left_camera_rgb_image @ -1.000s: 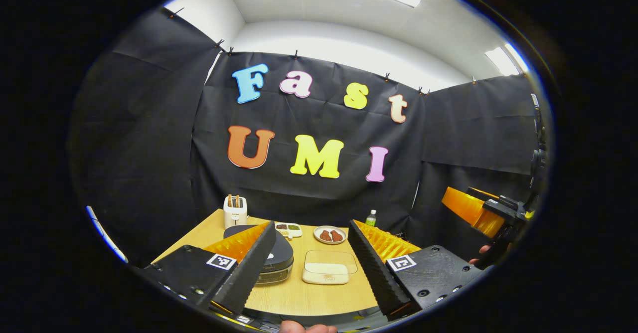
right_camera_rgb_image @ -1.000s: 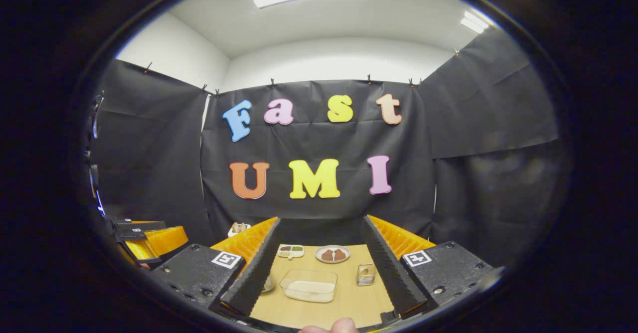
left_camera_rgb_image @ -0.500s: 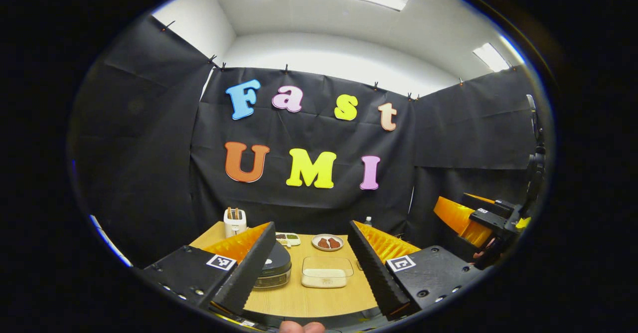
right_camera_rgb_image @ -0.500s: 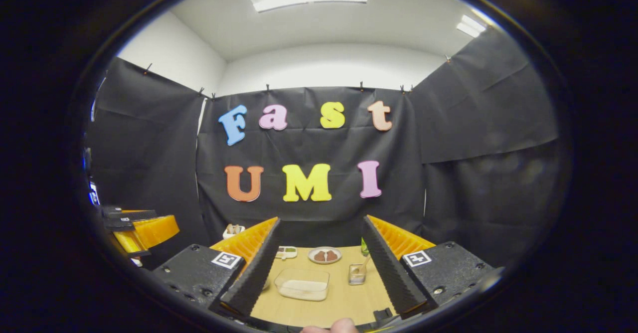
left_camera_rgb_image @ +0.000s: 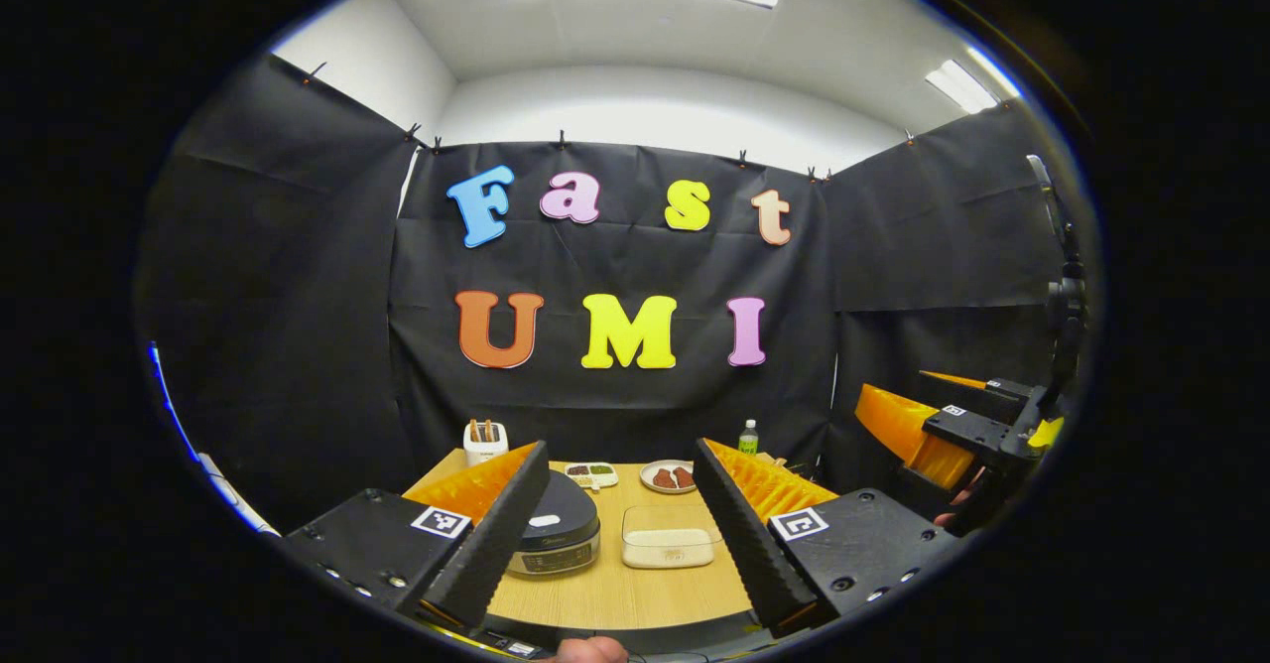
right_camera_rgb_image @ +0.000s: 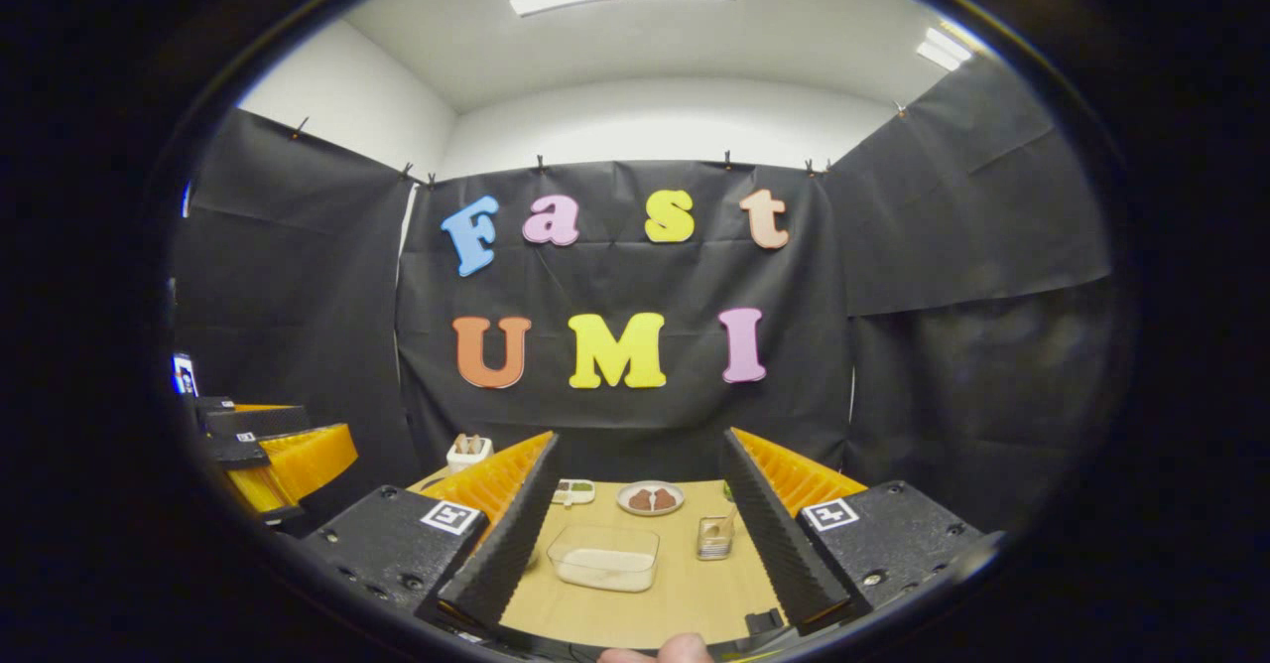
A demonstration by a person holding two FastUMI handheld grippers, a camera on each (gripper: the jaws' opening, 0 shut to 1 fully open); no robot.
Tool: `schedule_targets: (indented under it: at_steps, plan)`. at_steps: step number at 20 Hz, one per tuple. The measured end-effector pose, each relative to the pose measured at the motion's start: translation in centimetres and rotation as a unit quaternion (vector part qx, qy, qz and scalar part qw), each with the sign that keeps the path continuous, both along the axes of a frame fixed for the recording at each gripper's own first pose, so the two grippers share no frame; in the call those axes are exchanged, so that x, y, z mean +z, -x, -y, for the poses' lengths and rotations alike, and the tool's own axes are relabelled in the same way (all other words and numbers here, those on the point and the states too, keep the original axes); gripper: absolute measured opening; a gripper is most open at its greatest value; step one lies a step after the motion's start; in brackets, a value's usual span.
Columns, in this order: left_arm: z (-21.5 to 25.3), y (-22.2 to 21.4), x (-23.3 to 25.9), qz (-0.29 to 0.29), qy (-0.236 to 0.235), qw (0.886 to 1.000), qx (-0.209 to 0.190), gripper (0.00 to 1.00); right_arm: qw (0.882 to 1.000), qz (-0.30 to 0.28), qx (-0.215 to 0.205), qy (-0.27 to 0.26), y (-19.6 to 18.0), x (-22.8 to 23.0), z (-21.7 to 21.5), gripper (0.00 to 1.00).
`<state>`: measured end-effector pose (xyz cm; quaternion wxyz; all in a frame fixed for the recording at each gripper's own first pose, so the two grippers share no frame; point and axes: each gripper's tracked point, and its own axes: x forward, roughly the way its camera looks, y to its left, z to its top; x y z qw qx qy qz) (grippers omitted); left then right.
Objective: Close the left gripper, press the button to open the rice cooker; take a wooden spoon from the chopstick holder with the right hand, scoop a spoonful of rice and pour it into the rice cooker, then put the wooden spoon back into the chopstick holder.
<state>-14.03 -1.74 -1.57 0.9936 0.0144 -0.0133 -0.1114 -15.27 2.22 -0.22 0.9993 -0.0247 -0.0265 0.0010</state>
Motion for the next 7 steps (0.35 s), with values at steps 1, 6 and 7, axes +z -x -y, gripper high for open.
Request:
schedule_targets:
  at_steps: [1, 6, 7]
  plan:
    - [-0.4, 0.0, 0.2, 0.004, -0.002, 1.0, 0.006, 0.94, 1.0, 0.001, 0.002, 0.001, -0.1, 0.1, -0.1, 0.99]
    - [-2.3, -0.5, 0.5, 0.008, -0.003, 0.999, 0.045, 0.95, 1.0, -0.003, 0.003, 0.006, -0.8, -0.5, -0.7, 1.0]
    - [-2.7, -0.6, 0.6, 0.008, -0.002, 0.999, 0.054, 0.94, 1.0, -0.006, -0.003, 0.007, -0.8, -0.7, -0.6, 0.99]
